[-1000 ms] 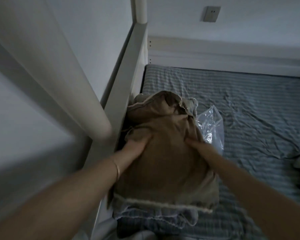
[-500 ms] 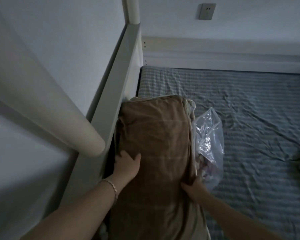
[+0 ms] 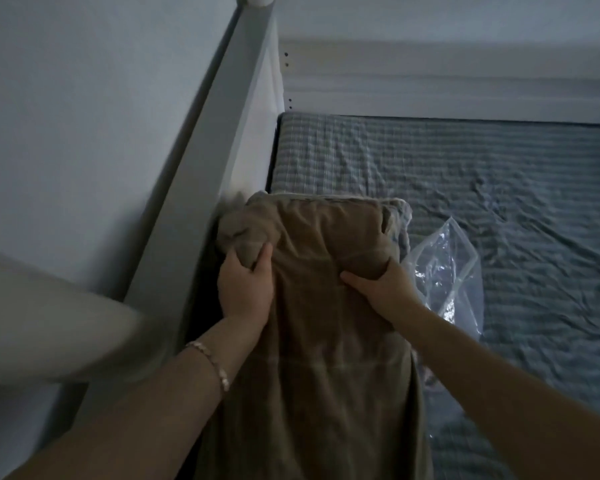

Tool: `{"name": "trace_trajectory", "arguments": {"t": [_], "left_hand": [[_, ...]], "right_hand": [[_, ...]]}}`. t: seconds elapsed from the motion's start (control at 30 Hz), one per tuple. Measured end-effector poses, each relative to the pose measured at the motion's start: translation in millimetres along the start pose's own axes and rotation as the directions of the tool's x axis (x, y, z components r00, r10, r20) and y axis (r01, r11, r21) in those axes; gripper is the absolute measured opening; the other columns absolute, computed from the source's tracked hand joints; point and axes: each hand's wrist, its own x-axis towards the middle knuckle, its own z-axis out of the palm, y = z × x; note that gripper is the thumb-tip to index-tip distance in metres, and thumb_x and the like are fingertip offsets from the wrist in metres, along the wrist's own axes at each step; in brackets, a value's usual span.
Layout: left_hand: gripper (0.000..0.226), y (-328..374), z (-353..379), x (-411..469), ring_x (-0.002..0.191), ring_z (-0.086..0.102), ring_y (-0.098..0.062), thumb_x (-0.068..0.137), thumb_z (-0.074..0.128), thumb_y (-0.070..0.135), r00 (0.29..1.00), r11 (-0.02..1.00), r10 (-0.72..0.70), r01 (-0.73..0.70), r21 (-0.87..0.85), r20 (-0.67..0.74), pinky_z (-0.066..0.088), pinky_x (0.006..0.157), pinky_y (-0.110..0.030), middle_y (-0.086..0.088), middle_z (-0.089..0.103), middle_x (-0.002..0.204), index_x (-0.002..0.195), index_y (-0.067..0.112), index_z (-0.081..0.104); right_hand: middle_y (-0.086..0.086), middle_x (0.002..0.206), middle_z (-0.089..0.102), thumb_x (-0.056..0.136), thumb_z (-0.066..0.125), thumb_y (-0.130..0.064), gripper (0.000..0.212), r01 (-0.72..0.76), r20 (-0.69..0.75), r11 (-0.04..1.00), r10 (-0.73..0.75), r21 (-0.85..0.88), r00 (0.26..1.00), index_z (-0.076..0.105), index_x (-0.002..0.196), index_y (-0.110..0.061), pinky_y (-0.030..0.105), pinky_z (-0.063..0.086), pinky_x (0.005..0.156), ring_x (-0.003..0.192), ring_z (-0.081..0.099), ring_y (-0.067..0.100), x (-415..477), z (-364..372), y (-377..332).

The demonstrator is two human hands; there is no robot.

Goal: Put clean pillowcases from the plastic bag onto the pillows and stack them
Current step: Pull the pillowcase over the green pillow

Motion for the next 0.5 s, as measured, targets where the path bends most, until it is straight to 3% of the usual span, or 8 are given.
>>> {"name": "trace_trajectory", "arguments": {"t": [0.1, 0.17, 0.23, 0.3, 0.33, 0.37, 0.43, 0.5], "left_hand": [[0.045, 48, -16, 9, 0.117, 0.051, -0.016, 0.089, 0.058, 0.036, 0.951, 0.962, 0.242, -0.261, -0.081, -0.192, 0.028, 0.092, -0.009, -0.005, 0.059, 0.122, 0.123, 0.005, 0.057], [0.045, 61, -14, 32, 0.113, 0.048, -0.006, 0.091, 0.057, 0.034, 0.938, 0.945, 0.313, -0.322, -0.048, -0.147, 0.026, 0.085, 0.000, 0.004, 0.053, 0.116, 0.125, 0.005, 0.053], [0.061, 48, 2, 60, 0.126, 0.041, -0.019, 0.092, 0.052, 0.042, 0.985, 0.978, 0.158, -0.166, 0.124, 0.076, 0.026, 0.097, -0.012, -0.003, 0.045, 0.134, 0.136, 0.002, 0.038], [0.084, 29, 15, 61, 0.138, 0.022, -0.035, 0.090, 0.047, 0.052, 0.957, 0.837, -0.167, 0.012, 0.546, 0.236, 0.020, 0.111, -0.034, -0.021, 0.018, 0.151, 0.145, -0.001, 0.013], [0.087, 20, 20, 54, 0.141, 0.013, -0.037, 0.090, 0.045, 0.055, 0.953, 0.756, -0.141, -0.072, 0.650, 0.269, 0.015, 0.113, -0.041, -0.024, 0.007, 0.153, 0.147, 0.002, 0.006], [0.083, 12, 26, 43, 0.142, 0.005, -0.037, 0.091, 0.041, 0.055, 0.947, 0.720, 0.019, -0.235, 0.653, 0.320, 0.010, 0.114, -0.044, -0.023, 0.000, 0.154, 0.149, 0.007, 0.006], [0.073, -2, 31, 16, 0.144, -0.004, -0.033, 0.089, 0.029, 0.058, 0.817, 0.636, 0.353, -0.567, 0.523, 0.455, 0.003, 0.114, -0.049, -0.015, -0.006, 0.157, 0.150, 0.022, 0.012], [0.067, -18, 38, 3, 0.144, -0.011, -0.028, 0.088, 0.018, 0.061, 0.693, 0.502, 0.386, -0.712, 0.491, 0.609, -0.003, 0.113, -0.055, -0.003, -0.015, 0.157, 0.148, 0.036, 0.004]], "right_hand": [[0.004, 0.115, 0.063, 0.069, 0.080, -0.036, 0.066, 0.246, -0.209, 0.969, -0.238, 0.012, 0.949, 0.052, 0.124, -0.013, 0.026, 0.042, 0.082, 0.107, 0.057, 0.023, -11, -18, -34], [0.000, 0.114, 0.060, 0.071, 0.077, -0.040, 0.069, 0.305, -0.271, 0.952, -0.285, 0.033, 0.920, 0.048, 0.128, -0.015, 0.025, 0.040, 0.082, 0.107, 0.055, 0.018, 1, -27, -48], [0.007, 0.131, 0.051, 0.075, 0.071, -0.048, 0.080, 0.202, -0.175, 0.978, -0.208, -0.050, 0.962, 0.035, 0.138, -0.014, 0.031, 0.039, 0.092, 0.120, 0.049, 0.027, 28, -26, -48], [0.019, 0.143, 0.036, 0.079, 0.061, -0.057, 0.091, 0.043, -0.101, 0.969, -0.069, -0.244, 0.993, 0.015, 0.147, -0.016, 0.040, 0.033, 0.105, 0.130, 0.036, 0.036, 44, -19, -36], [0.019, 0.147, 0.028, 0.082, 0.053, -0.059, 0.090, 0.030, -0.096, 0.944, -0.065, -0.329, 0.993, 0.008, 0.149, -0.020, 0.045, 0.027, 0.110, 0.135, 0.028, 0.037, 46, -14, -28], [0.015, 0.152, 0.021, 0.085, 0.045, -0.060, 0.083, 0.071, -0.107, 0.916, -0.123, -0.395, 0.987, 0.007, 0.149, -0.025, 0.047, 0.021, 0.113, 0.139, 0.020, 0.035, 47, -9, -19], [0.004, 0.157, 0.008, 0.087, 0.033, -0.061, 0.069, 0.264, -0.059, 0.810, -0.343, -0.524, 0.938, 0.012, 0.148, -0.034, 0.047, 0.009, 0.117, 0.144, 0.004, 0.027, 37, 4, -5], [-0.001, 0.158, 0.000, 0.092, 0.030, -0.056, 0.063, 0.422, 0.074, 0.668, -0.484, -0.613, 0.872, 0.009, 0.148, -0.037, 0.043, -0.001, 0.117, 0.145, -0.005, 0.020, 28, 17, 5]]}}
